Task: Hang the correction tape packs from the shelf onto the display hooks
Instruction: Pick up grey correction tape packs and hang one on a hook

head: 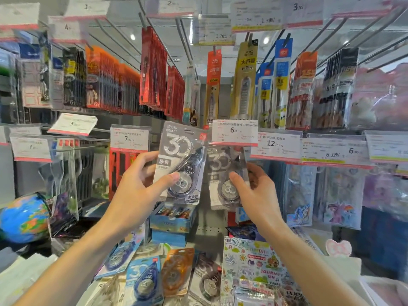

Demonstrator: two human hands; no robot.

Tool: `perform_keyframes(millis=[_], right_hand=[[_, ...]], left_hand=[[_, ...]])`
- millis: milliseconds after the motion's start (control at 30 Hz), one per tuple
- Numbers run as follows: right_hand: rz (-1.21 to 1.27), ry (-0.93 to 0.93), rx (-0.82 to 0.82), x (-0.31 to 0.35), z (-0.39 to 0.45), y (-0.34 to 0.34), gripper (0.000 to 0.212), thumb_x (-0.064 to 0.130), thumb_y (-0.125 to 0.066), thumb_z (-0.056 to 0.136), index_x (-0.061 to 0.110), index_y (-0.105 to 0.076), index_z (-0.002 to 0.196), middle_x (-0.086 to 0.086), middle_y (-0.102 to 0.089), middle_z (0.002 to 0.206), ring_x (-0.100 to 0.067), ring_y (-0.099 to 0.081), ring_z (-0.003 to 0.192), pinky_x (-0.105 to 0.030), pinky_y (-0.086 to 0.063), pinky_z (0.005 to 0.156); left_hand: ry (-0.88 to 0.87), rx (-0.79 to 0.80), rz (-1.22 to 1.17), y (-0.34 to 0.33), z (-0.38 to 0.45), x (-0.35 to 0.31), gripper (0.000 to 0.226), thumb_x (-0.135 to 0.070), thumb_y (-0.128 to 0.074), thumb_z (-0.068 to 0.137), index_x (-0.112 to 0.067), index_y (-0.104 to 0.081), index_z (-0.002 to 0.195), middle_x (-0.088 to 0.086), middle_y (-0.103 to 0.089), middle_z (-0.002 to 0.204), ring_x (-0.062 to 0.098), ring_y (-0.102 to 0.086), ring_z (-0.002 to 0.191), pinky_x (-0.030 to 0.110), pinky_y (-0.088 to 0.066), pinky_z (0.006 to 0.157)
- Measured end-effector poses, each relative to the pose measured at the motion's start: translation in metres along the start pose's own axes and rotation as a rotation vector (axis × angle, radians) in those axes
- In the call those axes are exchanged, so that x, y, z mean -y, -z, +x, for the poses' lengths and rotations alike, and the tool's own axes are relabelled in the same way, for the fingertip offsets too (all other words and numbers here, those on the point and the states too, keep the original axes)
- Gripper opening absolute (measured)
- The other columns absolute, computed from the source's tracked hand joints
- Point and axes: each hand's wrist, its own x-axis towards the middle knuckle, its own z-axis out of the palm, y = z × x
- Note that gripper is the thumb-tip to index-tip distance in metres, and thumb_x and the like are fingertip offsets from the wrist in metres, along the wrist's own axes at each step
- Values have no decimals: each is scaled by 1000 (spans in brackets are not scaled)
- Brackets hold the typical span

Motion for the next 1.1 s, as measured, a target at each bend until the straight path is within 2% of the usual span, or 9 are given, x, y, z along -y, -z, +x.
perform_keyframes(millis=[100, 200, 267, 400, 533, 700, 867, 967, 1100], right_hand=[[-23, -44, 3, -11, 17, -13, 55, 45, -70, 96, 23, -53, 143, 6, -70, 98, -3, -66, 70, -25, -55, 58], [18, -123, 17, -26, 35, -26, 62, 45, -70, 96, 27, -46, 151, 3, -61, 117, -17, -62, 101, -32, -49, 85], [20, -151, 24, -31, 45, -32, 63, 44, -70, 96, 27, -44, 151, 9, -59, 125, -16, -59, 116, -33, -45, 96], [-15, -157, 67, -33, 58, -36, 50, 36, -72, 98, 17, -55, 141, 23, -56, 94, -14, -57, 114, -28, -40, 92], [41, -203, 77, -37, 57, -25, 41, 35, -75, 96, 23, -57, 130, 19, -63, 103, -11, -63, 105, -22, -48, 85], [64, -270, 120, -43, 43, 4, 24, 14, -69, 98, 15, -70, 122, 2, -77, 107, -22, -75, 103, -44, -58, 102], [73, -160, 234, -21, 4, 25, 11, 29, -74, 96, 26, -76, 106, 6, -83, 91, -16, -79, 90, -19, -62, 74], [87, -121, 364, -5, -18, 20, 17, 34, -73, 96, 28, -76, 112, 4, -82, 99, -13, -79, 92, -26, -64, 82], [160, -110, 374, 8, -33, 19, 13, 33, -72, 98, 30, -77, 109, 1, -81, 99, -16, -78, 94, -28, -64, 86]], left_hand=[[0, -17, 8, -2, 1, 4, 36, -25, -76, 91, -37, -57, 119, -19, -81, 104, 1, -76, 92, 8, -54, 64], [9, -30, 19, -3, 1, 5, 37, -26, -76, 91, -42, -56, 117, -22, -79, 106, -3, -75, 93, 5, -52, 70], [22, -34, 10, -3, 1, 4, 37, -26, -76, 91, -44, -55, 116, -26, -78, 106, -4, -74, 93, 7, -53, 67], [33, -22, -1, -4, 0, 6, 37, -24, -76, 92, -43, -54, 114, -38, -74, 98, -12, -71, 88, 3, -50, 62], [57, 1, -29, -5, -3, 8, 38, -21, -77, 91, -38, -55, 117, -33, -77, 98, -7, -74, 85, 5, -51, 62], [104, 16, -131, -10, -13, 15, 40, -18, -77, 90, -31, -58, 121, -16, -80, 108, 4, -77, 90, 12, -57, 61], [134, 69, -202, -26, -22, 20, 42, -23, -78, 86, -31, -60, 123, -10, -81, 109, 8, -78, 94, 12, -56, 72], [145, 99, -226, -40, -27, 21, 42, -27, -78, 86, -30, -61, 124, -7, -81, 111, 14, -79, 96, 16, -57, 74], [142, 84, -228, -49, -29, 21, 35, -22, -75, 92, -37, -62, 121, -12, -81, 109, 6, -78, 95, 13, -56, 73]])
